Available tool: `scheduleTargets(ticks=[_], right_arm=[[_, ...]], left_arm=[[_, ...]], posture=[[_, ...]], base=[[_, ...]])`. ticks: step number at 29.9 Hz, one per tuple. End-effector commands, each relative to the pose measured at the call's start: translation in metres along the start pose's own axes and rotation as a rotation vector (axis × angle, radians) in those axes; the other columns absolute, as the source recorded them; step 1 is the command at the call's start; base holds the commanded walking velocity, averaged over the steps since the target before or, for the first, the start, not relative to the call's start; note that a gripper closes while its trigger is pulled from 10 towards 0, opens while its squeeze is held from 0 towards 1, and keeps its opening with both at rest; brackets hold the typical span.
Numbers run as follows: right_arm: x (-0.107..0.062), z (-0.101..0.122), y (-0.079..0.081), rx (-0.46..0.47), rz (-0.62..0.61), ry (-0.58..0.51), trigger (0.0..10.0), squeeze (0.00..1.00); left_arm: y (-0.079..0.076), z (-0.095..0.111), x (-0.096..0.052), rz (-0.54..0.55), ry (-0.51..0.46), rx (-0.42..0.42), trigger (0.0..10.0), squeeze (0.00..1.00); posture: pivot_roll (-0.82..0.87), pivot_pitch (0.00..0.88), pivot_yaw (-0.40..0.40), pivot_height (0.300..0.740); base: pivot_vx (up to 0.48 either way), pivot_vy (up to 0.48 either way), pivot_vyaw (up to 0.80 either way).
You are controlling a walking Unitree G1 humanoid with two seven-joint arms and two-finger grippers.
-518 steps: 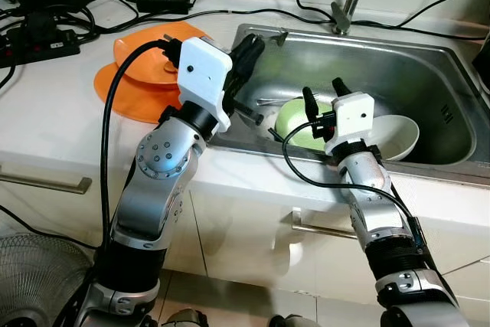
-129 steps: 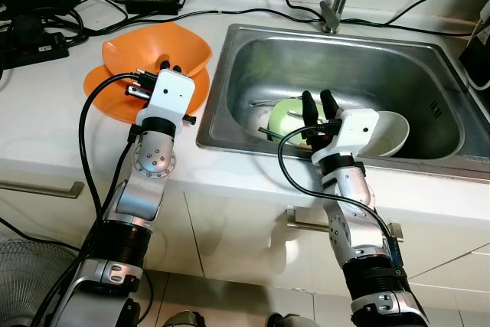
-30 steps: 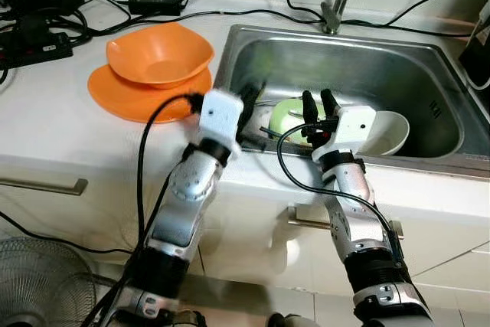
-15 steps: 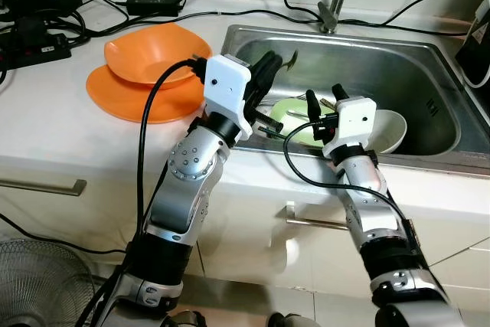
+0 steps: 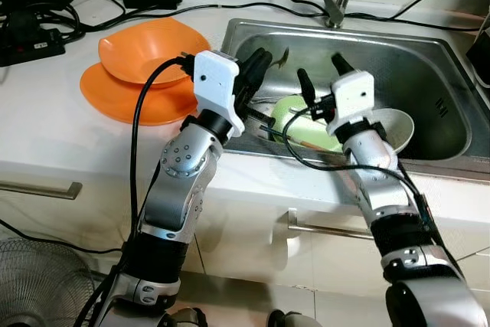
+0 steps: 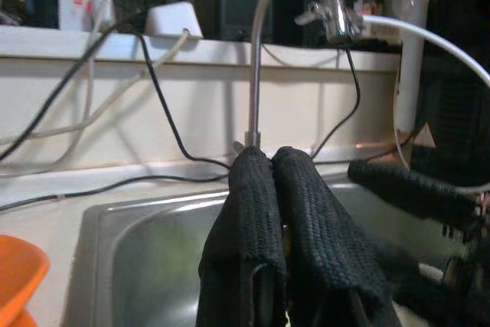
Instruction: Kitchen organization
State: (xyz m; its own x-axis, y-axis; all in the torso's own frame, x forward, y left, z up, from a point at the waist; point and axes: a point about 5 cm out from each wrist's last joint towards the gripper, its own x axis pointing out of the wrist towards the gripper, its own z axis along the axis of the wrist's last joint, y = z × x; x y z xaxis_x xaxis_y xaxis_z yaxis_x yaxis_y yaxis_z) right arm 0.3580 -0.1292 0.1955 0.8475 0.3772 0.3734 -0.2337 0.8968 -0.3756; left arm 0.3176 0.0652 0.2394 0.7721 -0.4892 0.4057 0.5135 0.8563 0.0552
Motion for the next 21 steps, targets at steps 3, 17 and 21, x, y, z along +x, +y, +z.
scheduleTargets(ticks=[3,17,21], right_arm=[[0.007,0.017,0.004,-0.124,0.138,-0.081,10.0,0.00],[0.008,0.020,0.018,-0.117,0.193,-0.110,10.0,0.00],[0.007,0.020,0.020,-0.095,0.180,-0.107,10.0,0.00]], left_arm=[[-0.002,0.016,0.004,-0.002,-0.070,-0.031,10.0,0.00],[-0.008,0.011,0.004,-0.059,-0.037,-0.048,10.0,0.00],[-0.014,0.007,0.002,-0.107,-0.006,-0.061,10.0,0.00]], posture=[[-0.02,0.070,-0.008,0.740],[-0.02,0.063,0.005,0.740],[-0.02,0.064,0.004,0.740]], base=[[0.000,0.000,0.00],[0.000,0.000,0.00],[0.000,0.000,0.00]])
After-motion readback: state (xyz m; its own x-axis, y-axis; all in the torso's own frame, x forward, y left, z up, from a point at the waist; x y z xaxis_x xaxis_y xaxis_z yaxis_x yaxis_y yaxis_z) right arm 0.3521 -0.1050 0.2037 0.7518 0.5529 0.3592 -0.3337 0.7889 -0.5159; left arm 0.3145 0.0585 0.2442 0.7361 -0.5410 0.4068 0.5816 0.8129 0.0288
